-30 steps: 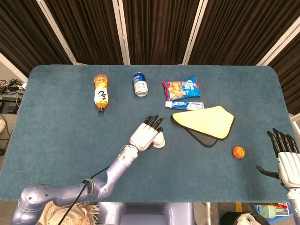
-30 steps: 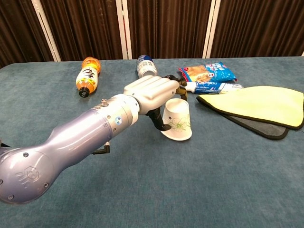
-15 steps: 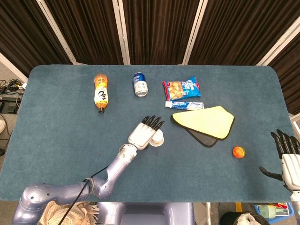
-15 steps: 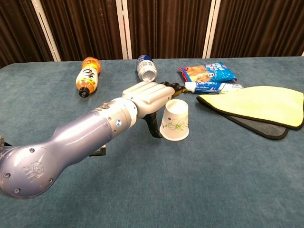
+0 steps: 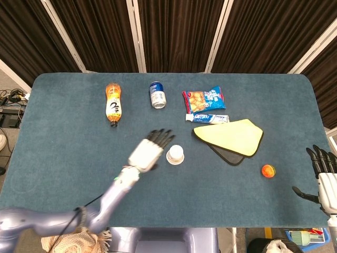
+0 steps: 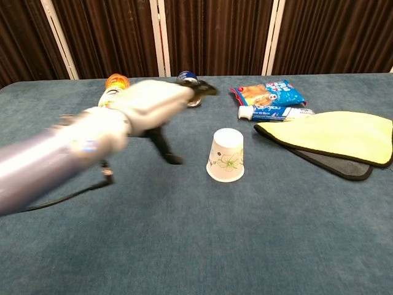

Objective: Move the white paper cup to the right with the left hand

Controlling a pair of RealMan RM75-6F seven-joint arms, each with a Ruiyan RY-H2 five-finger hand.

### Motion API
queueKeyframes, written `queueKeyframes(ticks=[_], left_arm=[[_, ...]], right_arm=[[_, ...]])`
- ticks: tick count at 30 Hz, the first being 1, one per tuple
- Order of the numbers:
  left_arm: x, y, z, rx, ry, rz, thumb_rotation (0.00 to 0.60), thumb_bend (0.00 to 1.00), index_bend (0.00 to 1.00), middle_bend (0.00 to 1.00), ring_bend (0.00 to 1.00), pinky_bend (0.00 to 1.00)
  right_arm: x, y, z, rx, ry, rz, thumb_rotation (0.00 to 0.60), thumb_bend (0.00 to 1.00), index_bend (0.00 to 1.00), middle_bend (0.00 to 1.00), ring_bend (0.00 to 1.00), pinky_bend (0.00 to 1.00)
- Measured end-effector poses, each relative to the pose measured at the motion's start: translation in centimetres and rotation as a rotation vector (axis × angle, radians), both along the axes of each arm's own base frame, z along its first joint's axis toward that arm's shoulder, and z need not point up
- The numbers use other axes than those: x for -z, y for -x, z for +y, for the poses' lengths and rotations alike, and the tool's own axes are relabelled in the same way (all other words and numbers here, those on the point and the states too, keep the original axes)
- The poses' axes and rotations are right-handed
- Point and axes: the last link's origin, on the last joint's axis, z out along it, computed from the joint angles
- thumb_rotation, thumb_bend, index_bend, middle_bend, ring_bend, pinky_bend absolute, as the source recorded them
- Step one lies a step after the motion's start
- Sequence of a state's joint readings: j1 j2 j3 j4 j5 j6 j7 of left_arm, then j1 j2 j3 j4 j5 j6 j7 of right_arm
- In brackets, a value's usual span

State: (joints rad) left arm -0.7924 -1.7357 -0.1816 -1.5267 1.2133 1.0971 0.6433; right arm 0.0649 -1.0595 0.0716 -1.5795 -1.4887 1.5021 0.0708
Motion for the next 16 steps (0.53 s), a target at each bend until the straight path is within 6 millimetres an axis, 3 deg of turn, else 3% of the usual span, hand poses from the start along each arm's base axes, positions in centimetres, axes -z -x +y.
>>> queueKeyframes(ticks=[5, 9, 12, 16], left_arm=[[-6.4, 7.2, -2.6, -0.095, -0.16, 0.083, 0.6, 0.04, 0.0, 0.0, 0.0, 0.11], [-10.8, 13.2, -6.8, -0.235, -0.275, 0.109, 0.6, 0.04, 0.0, 0.0, 0.0, 0.1], [-12.8, 16.9, -10.3, -0.361, -0.322, 0.102, 0.6, 0.04, 0.0, 0.0, 0.0, 0.1], [-14.5, 19.6, -12.5, -0.446, -0.347, 0.047, 0.6, 0.04, 0.0, 0.0, 0.0, 0.1]], right_arm=[[0.9, -0.6, 0.1, -0.028, -0.016, 0.027, 0.6, 0.08, 0.0, 0.0, 0.0, 0.0], [1.8, -0.5, 0.0, -0.014, -0.049, 0.053, 0.6, 0.1, 0.0, 0.0, 0.0, 0.0], [2.1, -0.5, -0.3, -0.004, -0.063, 0.071, 0.6, 0.11, 0.0, 0.0, 0.0, 0.0], [2.4, -0.3, -0.6, 0.017, -0.07, 0.114, 0.6, 0.11, 0.0, 0.0, 0.0, 0.0]])
